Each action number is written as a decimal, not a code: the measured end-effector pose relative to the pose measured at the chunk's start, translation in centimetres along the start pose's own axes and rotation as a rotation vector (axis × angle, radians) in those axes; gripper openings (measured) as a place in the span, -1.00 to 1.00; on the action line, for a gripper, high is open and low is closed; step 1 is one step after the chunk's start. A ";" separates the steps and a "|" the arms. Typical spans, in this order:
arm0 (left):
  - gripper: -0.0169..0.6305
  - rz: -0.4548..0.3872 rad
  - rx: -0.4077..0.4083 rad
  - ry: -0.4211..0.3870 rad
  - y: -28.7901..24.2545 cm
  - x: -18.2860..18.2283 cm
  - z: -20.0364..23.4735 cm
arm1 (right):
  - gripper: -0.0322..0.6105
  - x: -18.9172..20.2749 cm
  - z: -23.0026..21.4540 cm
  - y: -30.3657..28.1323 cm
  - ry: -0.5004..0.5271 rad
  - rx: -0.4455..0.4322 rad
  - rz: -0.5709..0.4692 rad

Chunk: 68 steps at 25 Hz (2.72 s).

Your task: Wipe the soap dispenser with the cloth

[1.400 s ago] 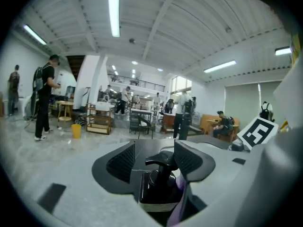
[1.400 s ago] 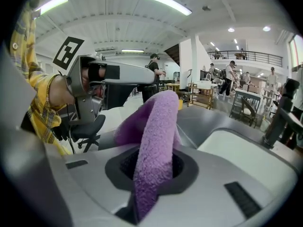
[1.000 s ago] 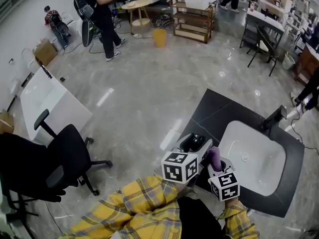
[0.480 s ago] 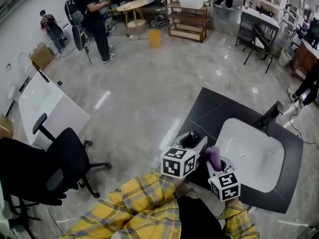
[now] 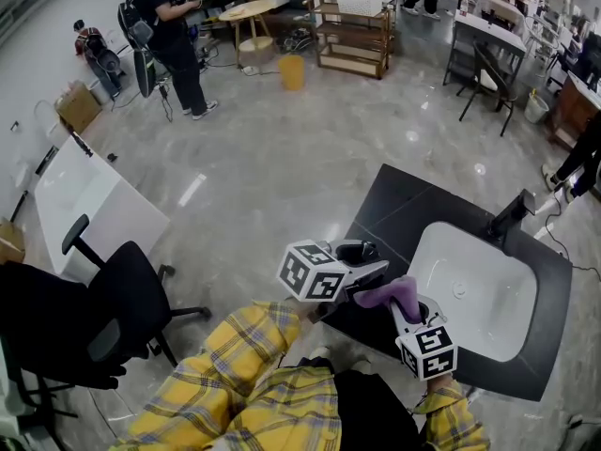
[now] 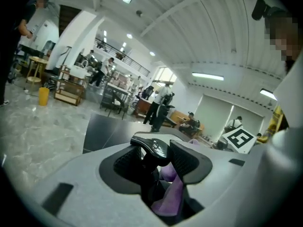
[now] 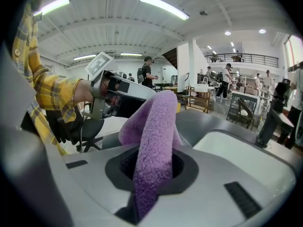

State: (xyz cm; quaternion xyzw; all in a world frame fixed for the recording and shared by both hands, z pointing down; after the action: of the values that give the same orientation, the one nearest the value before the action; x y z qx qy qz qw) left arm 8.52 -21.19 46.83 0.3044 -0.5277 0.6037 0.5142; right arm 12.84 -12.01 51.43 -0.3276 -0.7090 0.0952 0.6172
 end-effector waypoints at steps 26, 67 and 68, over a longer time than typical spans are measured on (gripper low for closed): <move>-0.40 0.036 0.632 -0.193 0.0 0.0 -1.4 | -0.79 0.5 0.9 1.0 0.003 0.011 0.017; -0.82 -0.123 -0.274 -0.049 2.9 -2.2 0.6 | -0.79 -4.3 0.2 -3.6 0.250 -0.109 0.001; -0.83 -0.120 -0.277 -0.051 2.9 -2.2 0.7 | -0.79 -4.2 0.1 -3.8 0.250 -0.109 0.006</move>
State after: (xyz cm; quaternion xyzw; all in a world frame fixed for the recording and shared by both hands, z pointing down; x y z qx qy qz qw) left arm 6.36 -22.25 44.04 0.2769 -0.5997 0.4854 0.5727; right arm 11.47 -17.35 50.06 -0.3723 -0.6296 0.0168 0.6817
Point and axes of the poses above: the fingertips, and each gripper's own axes: y backward along the fingers, z to its left, x out of its underside, the point moved 2 cm from there along y, backward along the fingers, and after that the axes turned 12 degrees about -y, right-handed, at the moved point
